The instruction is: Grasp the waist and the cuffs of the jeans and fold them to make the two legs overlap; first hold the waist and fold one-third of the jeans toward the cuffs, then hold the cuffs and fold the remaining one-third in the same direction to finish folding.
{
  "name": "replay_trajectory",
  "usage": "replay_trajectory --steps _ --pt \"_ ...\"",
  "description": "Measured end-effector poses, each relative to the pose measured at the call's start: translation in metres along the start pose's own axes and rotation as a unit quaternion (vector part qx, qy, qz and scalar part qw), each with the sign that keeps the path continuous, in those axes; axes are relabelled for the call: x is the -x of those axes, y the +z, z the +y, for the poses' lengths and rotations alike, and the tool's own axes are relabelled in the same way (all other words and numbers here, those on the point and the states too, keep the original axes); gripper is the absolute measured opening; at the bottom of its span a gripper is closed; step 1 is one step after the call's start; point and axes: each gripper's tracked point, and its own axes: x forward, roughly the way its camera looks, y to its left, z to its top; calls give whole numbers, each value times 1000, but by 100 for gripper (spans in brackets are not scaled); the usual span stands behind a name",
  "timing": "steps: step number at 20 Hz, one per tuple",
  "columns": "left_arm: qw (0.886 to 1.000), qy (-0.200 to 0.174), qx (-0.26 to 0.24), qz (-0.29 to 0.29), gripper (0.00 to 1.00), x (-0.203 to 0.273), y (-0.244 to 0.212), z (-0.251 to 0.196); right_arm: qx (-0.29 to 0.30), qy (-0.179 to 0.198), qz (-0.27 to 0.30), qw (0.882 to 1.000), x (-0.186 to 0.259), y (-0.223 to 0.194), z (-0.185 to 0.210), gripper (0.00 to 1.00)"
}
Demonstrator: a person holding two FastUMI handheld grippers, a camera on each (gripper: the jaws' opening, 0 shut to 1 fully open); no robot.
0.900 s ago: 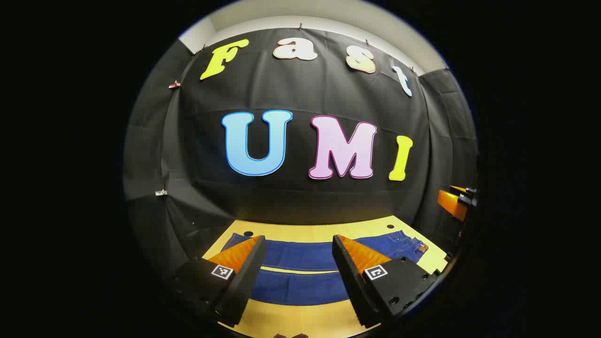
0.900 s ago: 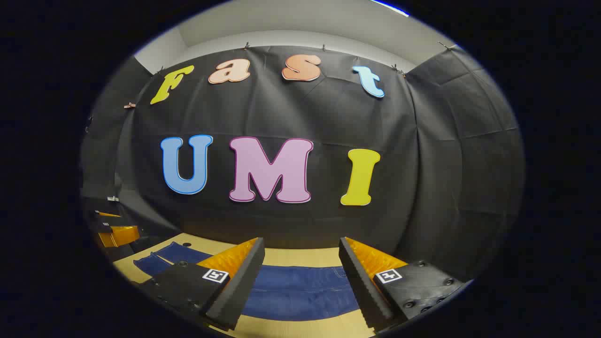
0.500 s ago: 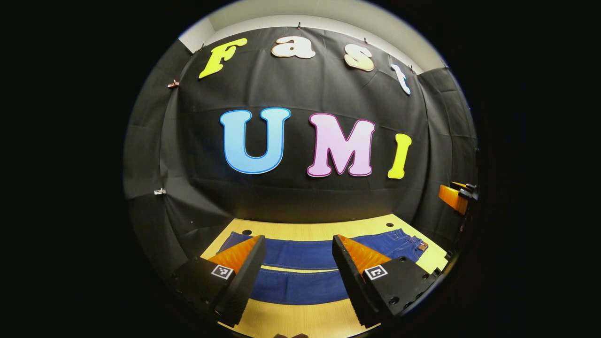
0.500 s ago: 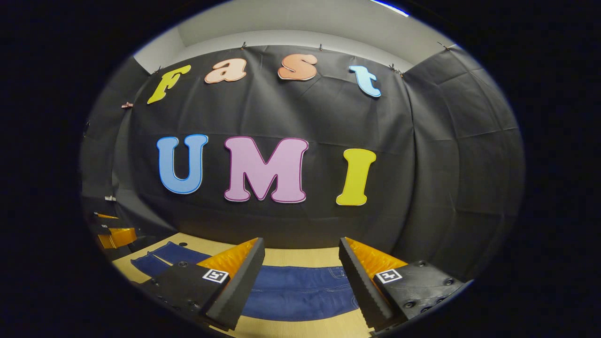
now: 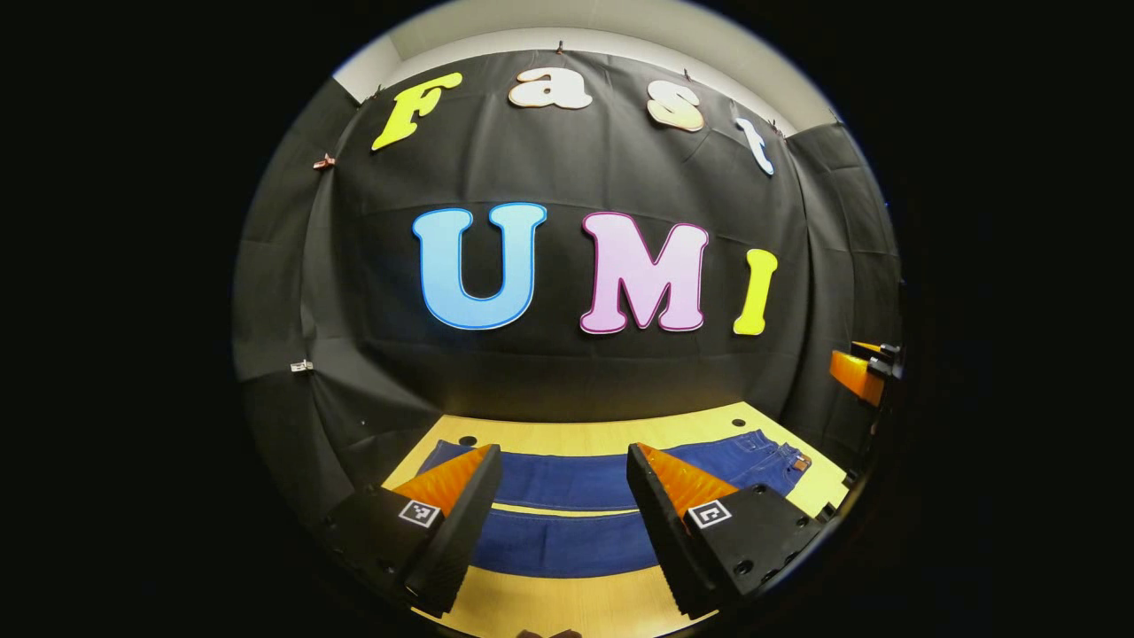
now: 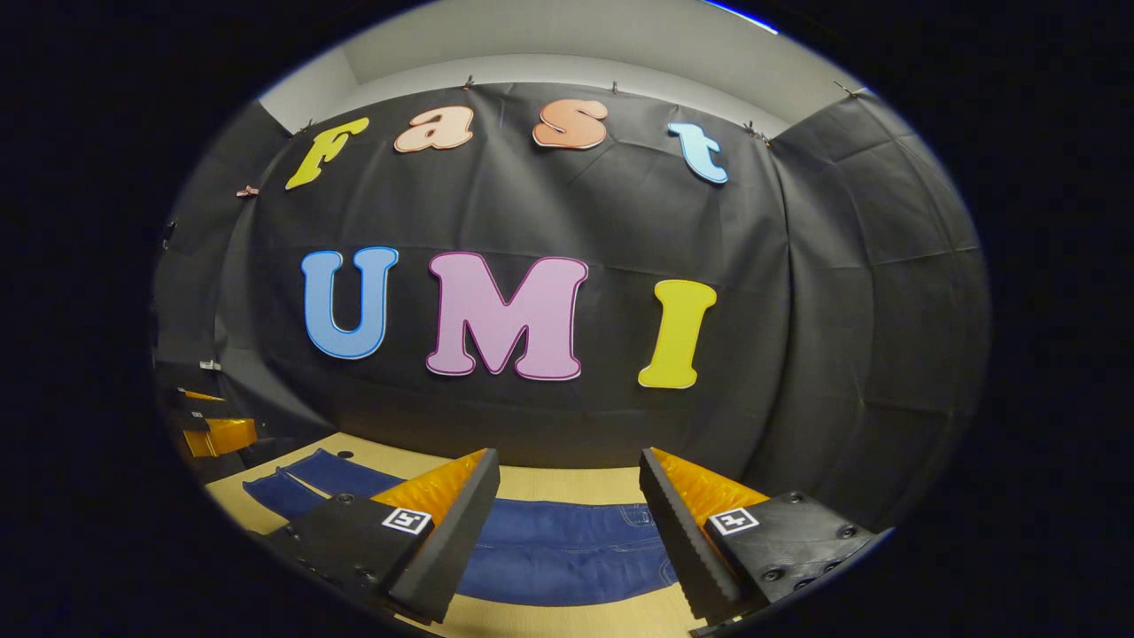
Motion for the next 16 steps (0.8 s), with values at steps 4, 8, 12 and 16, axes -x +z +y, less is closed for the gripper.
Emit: replay_trajectory --steps 4,8,12,16 --pt "998 9 -64 23 81 -2 -21 32 13 3 6 1000 -2 -5 -3 98" --pt "988 29 -139 56 81 -5 -60 85 28 14 2 999 -3 -16 -7 97" --pt "944 6 -300 134 82 -19 -131 144 92 33 18 995 -5 -41 -15 98" --pt "883 -45 -420 207 82 -30 -208 194 124 37 25 991 -10 -61 -26 98"
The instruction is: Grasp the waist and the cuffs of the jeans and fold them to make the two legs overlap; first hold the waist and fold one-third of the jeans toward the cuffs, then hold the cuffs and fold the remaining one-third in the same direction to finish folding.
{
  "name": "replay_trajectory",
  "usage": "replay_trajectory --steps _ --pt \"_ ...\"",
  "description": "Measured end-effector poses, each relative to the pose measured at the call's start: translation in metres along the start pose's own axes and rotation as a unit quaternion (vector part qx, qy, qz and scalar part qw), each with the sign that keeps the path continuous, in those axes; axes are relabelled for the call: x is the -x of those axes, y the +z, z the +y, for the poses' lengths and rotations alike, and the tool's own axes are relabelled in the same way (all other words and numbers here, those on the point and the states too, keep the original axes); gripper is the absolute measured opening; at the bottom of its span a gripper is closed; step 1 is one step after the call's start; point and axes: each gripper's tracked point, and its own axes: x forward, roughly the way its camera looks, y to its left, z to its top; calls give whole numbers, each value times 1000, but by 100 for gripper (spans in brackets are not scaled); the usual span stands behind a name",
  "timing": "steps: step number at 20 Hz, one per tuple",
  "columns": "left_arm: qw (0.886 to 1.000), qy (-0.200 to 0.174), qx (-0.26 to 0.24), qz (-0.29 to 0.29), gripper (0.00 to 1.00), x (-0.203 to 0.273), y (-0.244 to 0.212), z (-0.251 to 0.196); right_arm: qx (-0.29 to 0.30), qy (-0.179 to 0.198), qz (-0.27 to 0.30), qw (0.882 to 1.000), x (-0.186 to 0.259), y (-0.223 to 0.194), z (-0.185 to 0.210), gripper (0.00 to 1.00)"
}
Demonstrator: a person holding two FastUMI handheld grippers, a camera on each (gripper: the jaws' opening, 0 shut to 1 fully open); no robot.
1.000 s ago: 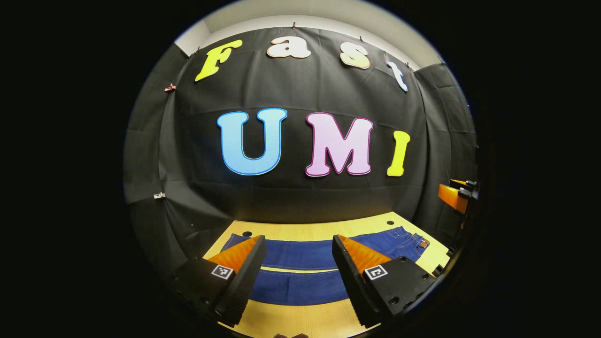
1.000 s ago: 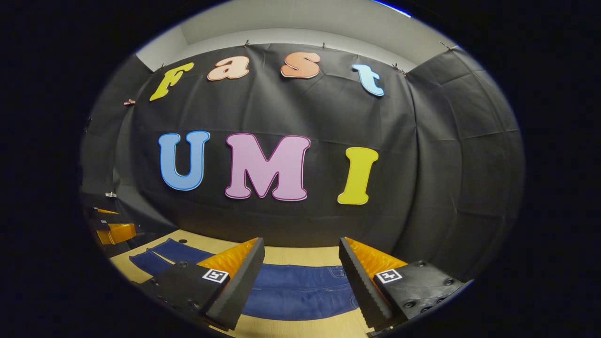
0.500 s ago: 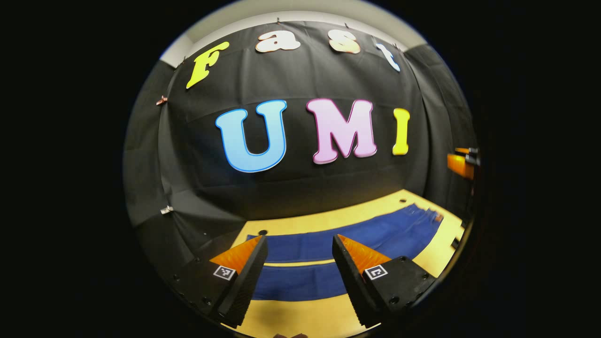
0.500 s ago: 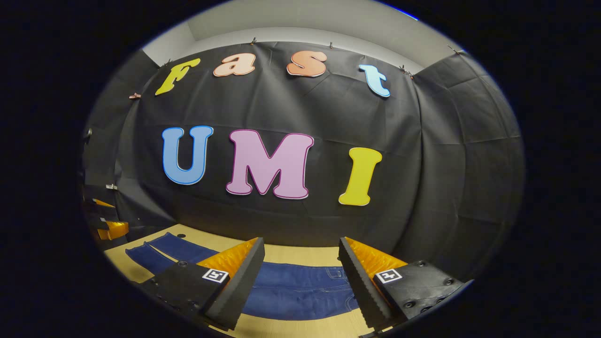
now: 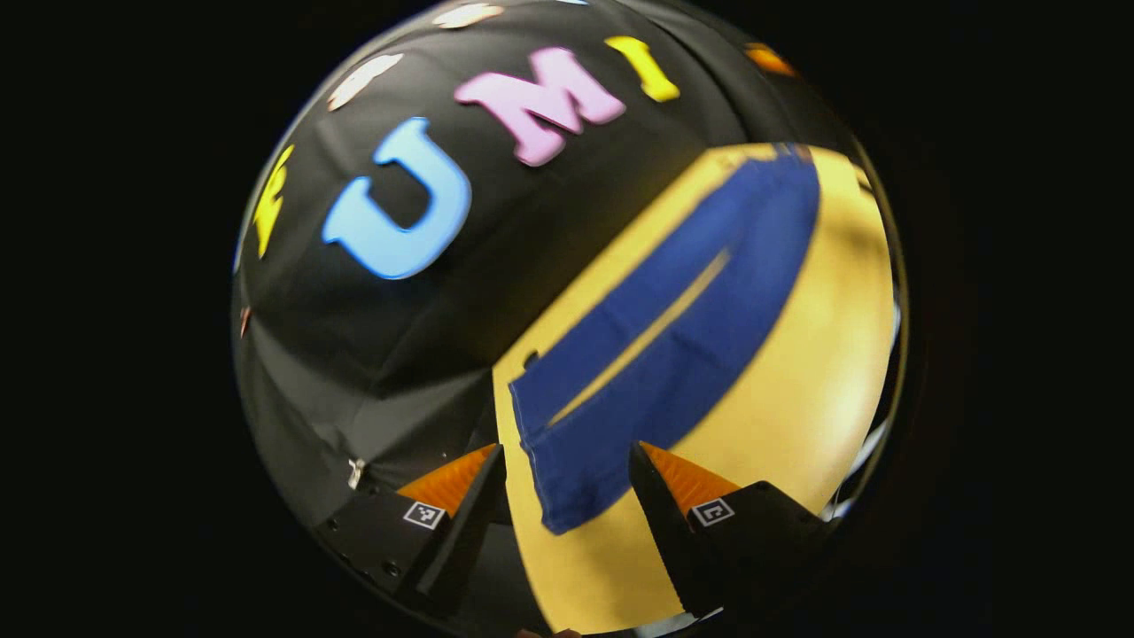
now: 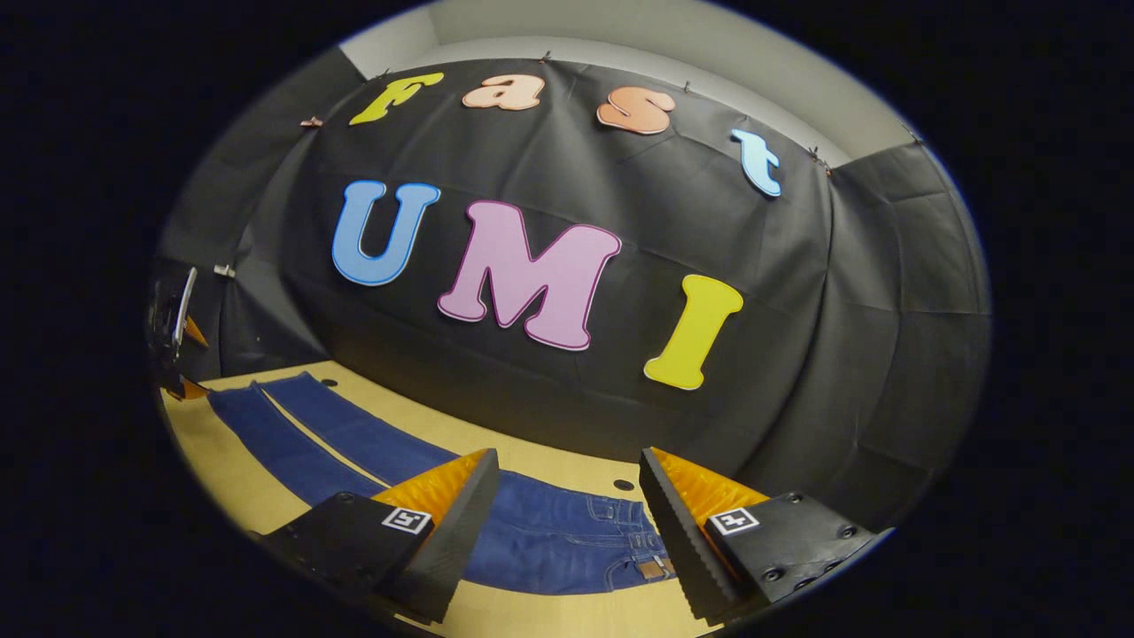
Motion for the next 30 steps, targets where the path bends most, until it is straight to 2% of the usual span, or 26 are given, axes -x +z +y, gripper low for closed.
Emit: replay_trajectory --steps 5,10,12,14,17,19,23,26,27,28,29,30 --pt "992 -34 -104 63 82 -47 -76 12 34 0 38 999 -1 -37 -10 97" --pt "966 -91 -224 89 82 -78 -116 23 43 -1 80 996 1 -77 -12 97" --pt "961 -104 -239 96 82 -92 -126 27 14 -16 100 995 -1 -87 -20 97" --pt "953 -138 -248 103 83 -101 -129 19 -10 -39 117 992 -5 -100 -32 97" --pt "936 -160 -303 78 82 -114 -117 14 -4 -68 139 988 -10 -122 -54 97" --pt "936 -163 -302 78 81 -116 -118 15 7 -83 146 986 -15 -133 -68 97" --pt "937 -163 -297 82 70 -113 -113 6 60 -97 144 983 -31 -149 -96 97" --pt "939 -174 -283 91 48 -111 -117 3 109 -100 151 977 -44 -165 -126 97" --pt "940 -180 -275 97 46 -112 -120 1 131 -101 152 974 -47 -170 -138 97" --pt "939 -191 -267 104 34 -110 -121 -3 157 -100 153 971 -52 -174 -149 97" --pt "938 -198 -264 106 36 -111 -121 -2 184 -95 155 966 -54 -180 -159 97" --pt "937 -203 -262 106 20 -113 -122 -4 215 -86 158 960 -58 -184 -167 97"
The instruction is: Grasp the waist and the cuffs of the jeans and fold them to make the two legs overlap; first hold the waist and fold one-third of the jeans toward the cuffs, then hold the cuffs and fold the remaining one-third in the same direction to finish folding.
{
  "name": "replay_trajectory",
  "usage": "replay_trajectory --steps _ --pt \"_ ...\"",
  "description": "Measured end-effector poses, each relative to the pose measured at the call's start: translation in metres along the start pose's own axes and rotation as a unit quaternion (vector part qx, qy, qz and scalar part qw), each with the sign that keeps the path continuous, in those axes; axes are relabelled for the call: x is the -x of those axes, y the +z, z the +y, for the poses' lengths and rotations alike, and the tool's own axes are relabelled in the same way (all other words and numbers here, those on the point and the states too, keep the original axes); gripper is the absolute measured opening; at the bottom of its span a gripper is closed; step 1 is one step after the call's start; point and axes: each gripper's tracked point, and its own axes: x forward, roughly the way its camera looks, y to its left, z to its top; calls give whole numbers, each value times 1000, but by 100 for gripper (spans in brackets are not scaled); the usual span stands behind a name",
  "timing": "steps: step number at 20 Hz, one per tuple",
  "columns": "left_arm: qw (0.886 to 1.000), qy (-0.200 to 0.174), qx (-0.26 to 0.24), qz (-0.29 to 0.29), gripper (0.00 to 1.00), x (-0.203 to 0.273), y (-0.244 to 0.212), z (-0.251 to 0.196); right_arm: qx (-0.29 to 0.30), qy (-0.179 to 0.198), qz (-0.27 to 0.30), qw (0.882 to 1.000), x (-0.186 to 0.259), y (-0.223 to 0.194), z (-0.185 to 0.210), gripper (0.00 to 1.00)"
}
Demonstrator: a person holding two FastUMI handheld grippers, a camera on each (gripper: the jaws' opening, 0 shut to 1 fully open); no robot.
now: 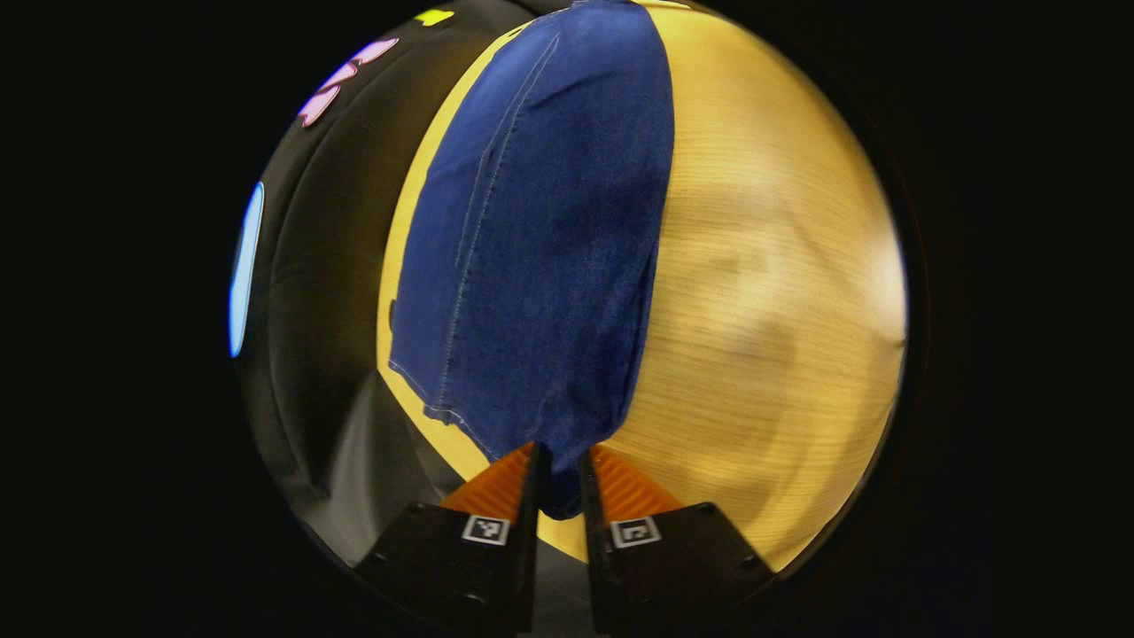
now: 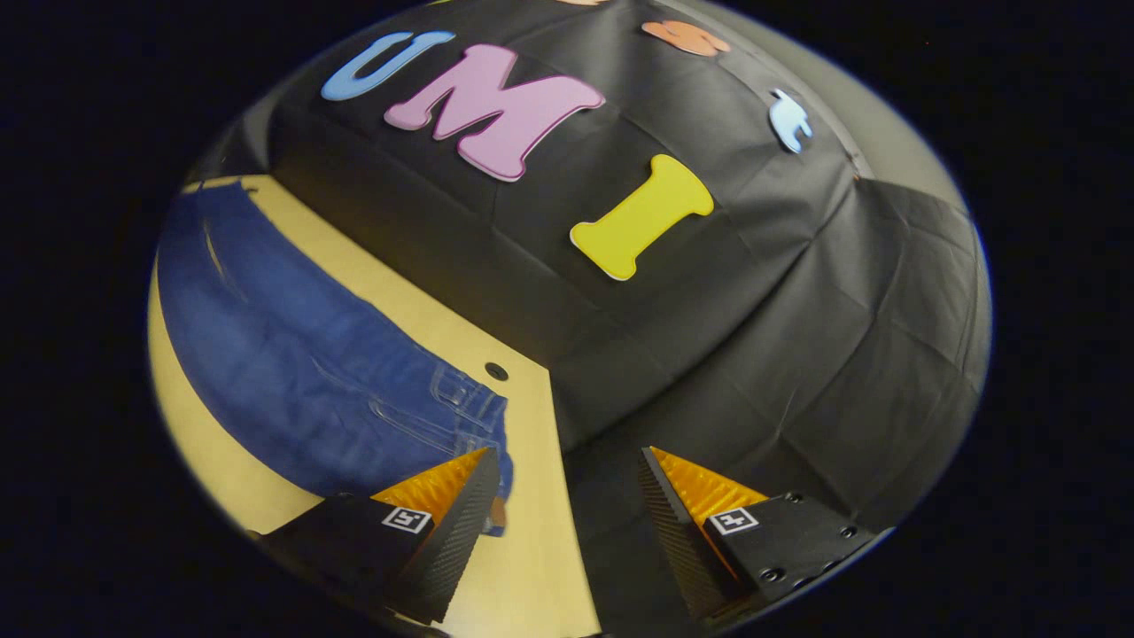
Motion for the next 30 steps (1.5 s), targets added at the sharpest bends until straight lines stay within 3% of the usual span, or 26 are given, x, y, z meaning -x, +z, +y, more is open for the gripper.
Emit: replay_trajectory --steps 2,3,4,8,12,16,20,26,27,30 --pt "1000 -9 3 1 23 -1 1 0 69 17 -3 997 -11 -11 -5 97" --pt "1000 -13 7 2 12 -2 0 0 104 28 -6 994 -11 -19 -5 97" --pt "1000 -17 12 2 7 -3 1 0 137 41 -9 990 -13 -25 -5 97" --pt "1000 -19 15 4 1 -3 3 1 250 108 -9 962 -31 -49 6 97" --pt "1000 -15 15 6 1 -3 0 2 322 231 8 918 -30 -86 46 97" --pt "1000 -11 13 9 1 -3 2 2 382 306 20 872 -37 -111 83 97" --pt "1000 4 18 10 1 -4 2 2 397 326 30 857 -52 -123 112 97" --pt "999 27 28 9 2 -4 4 4 458 295 5 839 -77 -111 128 92" --pt "999 34 29 11 2 -4 4 4 460 299 11 836 -78 -116 132 89" --pt "998 53 37 14 1 -5 4 4 457 312 23 833 -77 -123 137 38"
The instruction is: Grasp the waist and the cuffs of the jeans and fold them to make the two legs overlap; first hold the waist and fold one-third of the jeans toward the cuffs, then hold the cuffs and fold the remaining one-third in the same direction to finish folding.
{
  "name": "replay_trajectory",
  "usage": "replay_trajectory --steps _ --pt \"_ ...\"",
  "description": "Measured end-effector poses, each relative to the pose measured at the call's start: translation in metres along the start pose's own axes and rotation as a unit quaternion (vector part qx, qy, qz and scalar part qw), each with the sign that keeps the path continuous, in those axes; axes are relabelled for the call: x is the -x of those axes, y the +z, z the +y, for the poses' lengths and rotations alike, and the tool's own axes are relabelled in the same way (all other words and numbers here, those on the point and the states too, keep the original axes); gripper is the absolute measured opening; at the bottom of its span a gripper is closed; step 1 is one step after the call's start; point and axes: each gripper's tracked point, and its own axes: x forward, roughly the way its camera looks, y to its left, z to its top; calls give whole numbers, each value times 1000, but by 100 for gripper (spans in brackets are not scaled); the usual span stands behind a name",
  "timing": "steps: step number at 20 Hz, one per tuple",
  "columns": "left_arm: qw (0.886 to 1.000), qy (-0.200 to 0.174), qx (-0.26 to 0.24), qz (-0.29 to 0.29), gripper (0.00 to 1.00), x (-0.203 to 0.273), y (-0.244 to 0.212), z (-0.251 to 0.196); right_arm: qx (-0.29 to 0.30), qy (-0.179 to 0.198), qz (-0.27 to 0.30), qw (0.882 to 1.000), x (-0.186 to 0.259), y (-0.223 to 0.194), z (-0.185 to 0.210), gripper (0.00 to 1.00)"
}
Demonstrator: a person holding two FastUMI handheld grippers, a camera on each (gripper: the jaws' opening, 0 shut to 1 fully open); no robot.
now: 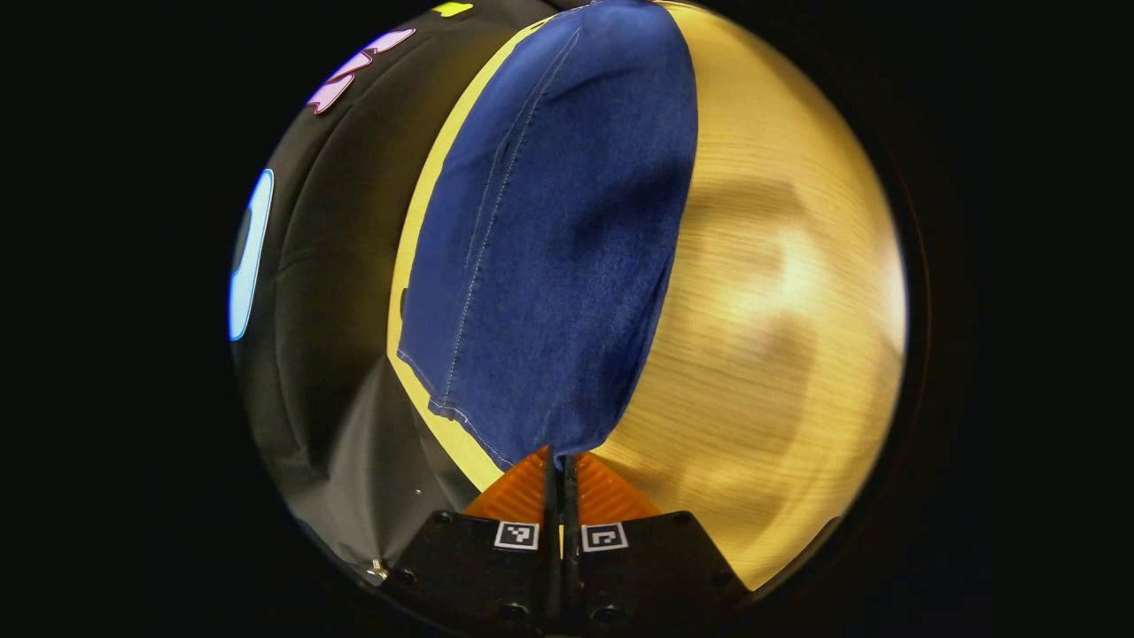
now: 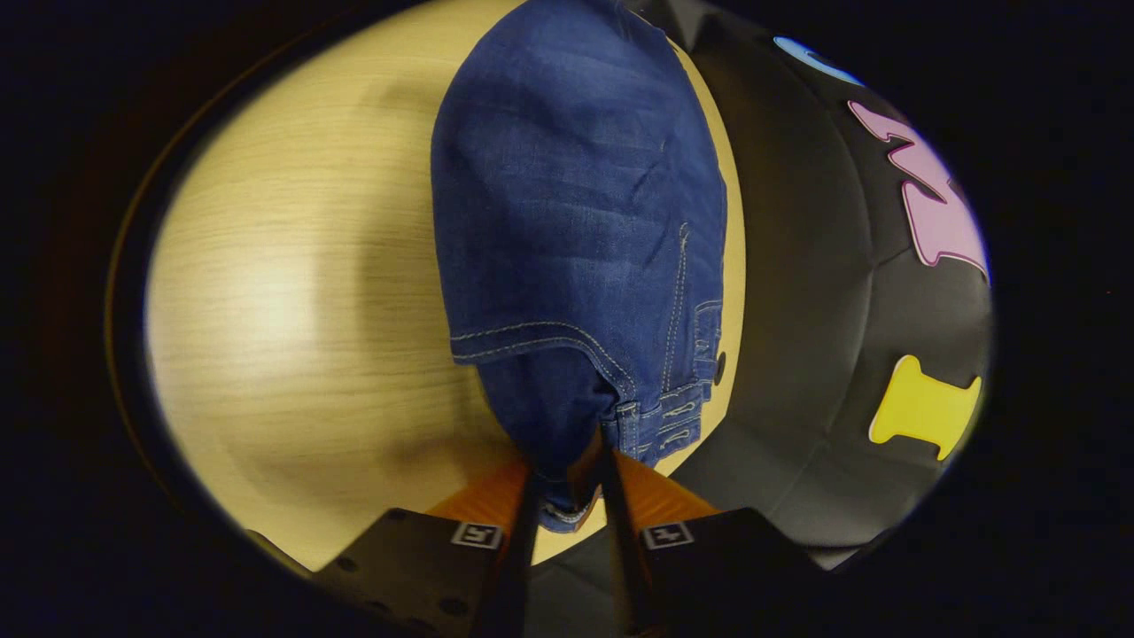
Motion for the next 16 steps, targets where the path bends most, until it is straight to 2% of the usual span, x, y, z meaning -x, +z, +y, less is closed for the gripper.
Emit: replay_trajectory --steps 2,3,4,6,8,11,14,16 --pt "1000 7 7 1 2 -1 1 1 -5 8 -3 1000 -3 0 3 28" --pt "1000 9 9 1 1 -1 1 0 -3 8 -6 1000 -5 1 2 32" --pt "1000 9 10 1 1 -1 0 1 -1 6 -7 1000 -4 2 1 18" --pt "1000 6 15 3 2 -2 2 0 -23 19 -6 1000 -7 1 -1 8" --pt "1000 -2 26 6 1 -1 2 0 -50 44 -11 998 -7 1 1 5" --pt "997 -26 69 7 1 1 3 -1 -27 62 -23 997 1 2 -3 5" --pt "990 -47 132 1 2 4 7 8 -57 62 -27 996 15 0 -26 5" --pt "986 -52 161 -5 2 13 10 18 -81 49 -33 995 26 2 -60 5"
